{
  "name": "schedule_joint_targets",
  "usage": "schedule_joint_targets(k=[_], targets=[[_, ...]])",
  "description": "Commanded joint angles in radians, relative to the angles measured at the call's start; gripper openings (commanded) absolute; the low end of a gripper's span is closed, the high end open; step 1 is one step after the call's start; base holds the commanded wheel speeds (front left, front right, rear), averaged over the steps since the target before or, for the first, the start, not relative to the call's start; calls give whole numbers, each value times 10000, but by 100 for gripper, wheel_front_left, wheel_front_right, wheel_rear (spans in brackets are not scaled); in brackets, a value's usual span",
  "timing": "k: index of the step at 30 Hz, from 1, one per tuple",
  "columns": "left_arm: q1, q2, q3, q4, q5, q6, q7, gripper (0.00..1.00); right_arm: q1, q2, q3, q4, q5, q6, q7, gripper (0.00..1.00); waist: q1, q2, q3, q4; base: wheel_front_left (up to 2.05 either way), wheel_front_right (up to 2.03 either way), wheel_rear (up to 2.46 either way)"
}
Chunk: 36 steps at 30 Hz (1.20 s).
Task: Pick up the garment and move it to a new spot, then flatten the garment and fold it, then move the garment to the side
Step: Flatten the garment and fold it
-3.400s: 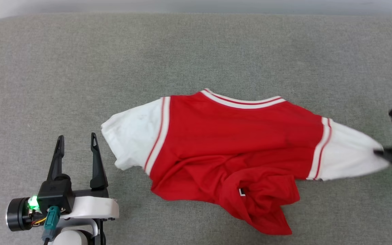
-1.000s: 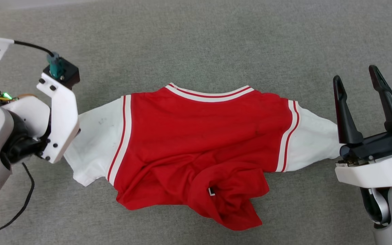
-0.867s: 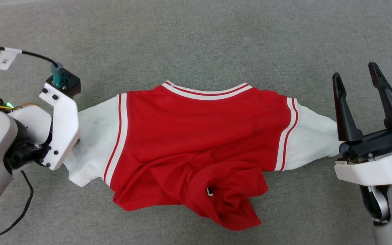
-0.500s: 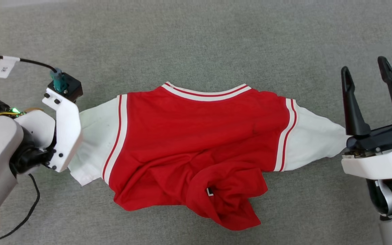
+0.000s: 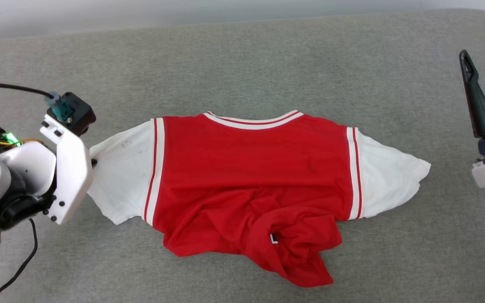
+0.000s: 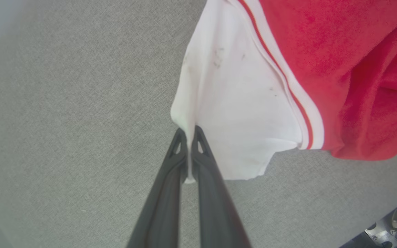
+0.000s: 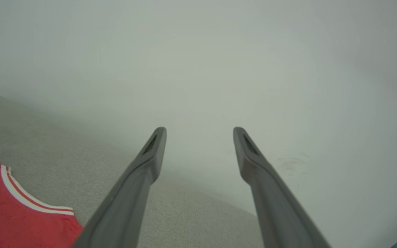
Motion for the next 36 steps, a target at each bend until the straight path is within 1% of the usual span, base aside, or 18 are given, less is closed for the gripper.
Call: schedule_joint_targets(k=[1, 5, 8, 9, 13, 16, 18, 21, 26, 29, 32, 33, 34, 36], targets=[[166, 53, 37, -139, 21, 65, -61, 0, -185, -329, 241, -15, 255, -11, 502, 100, 0, 0, -40, 99, 0, 0, 0], [217, 206, 112, -507, 29, 209, -150, 0, -690, -1776, 1198, 30, 1400, -12, 2688, 100, 0, 0, 17, 286, 0, 0, 0], [221, 244, 117, -683, 92, 292, -187, 0, -1029, -2942, 2068, 138, 2644, -11, 4629, 100, 0, 0, 132, 399, 0, 0, 0], [221, 244, 117, -683, 92, 292, -187, 0, -1029, -2942, 2068, 138, 2644, -11, 4629, 100, 0, 0, 132, 399, 0, 0, 0], [84, 185, 105, -827, 203, 329, -233, 0, -1538, -4297, 3247, 249, 4368, -11, 6983, 100, 0, 0, 340, 516, 0, 0, 0], [-91, 136, 106, -880, 333, 333, -251, 0, -1934, -4735, 3875, 412, 5782, -11, 8398, 100, 0, 0, 516, 594, 0, 0, 0], [-171, 126, 91, -895, 437, 321, -246, 0, -2171, -5062, 4329, 573, 6079, -12, 9129, 100, 0, 0, 647, 632, 0, 0, 0], [-349, 72, 105, -914, 512, 307, -253, 0, -2477, -4895, 4744, 1129, 6487, -11, 9762, 100, 0, 0, 846, 682, 0, 0, 0], [-549, 83, 148, -993, 594, 272, -221, 0, -2987, -4312, 5047, 2459, 6803, -9, 10143, 100, 0, 0, 1215, 754, 0, 0, 0], [-617, 88, 159, -1032, 610, 262, -218, 0, -3222, -3852, 5128, 3164, 6978, -9, 9976, 100, 0, 0, 1443, 808, 0, 0, 0], [-690, 30, 167, -1034, 612, 264, -264, 0, -3266, -3509, 5478, 3614, 7027, -9, 9793, 100, 0, 0, 1616, 861, 0, 0, 0], [-699, 11, 166, -1024, 617, 268, -284, 0, -3208, -3414, 5691, 3729, 7039, -9, 9756, 100, 0, 0, 1661, 868, 0, 0, 0], [-683, -20, 150, -984, 632, 278, -307, 0, -3011, -3146, 6124, 3976, 7132, -6, 9688, 100, 0, 0, 1706, 861, 0, 0, 0], [-660, -48, 145, -929, 604, 280, -366, 0, -2811, -2927, 6510, 4225, 7177, -4, 9536, 100, 0, 0, 1741, 849, 0, 0, 0]])
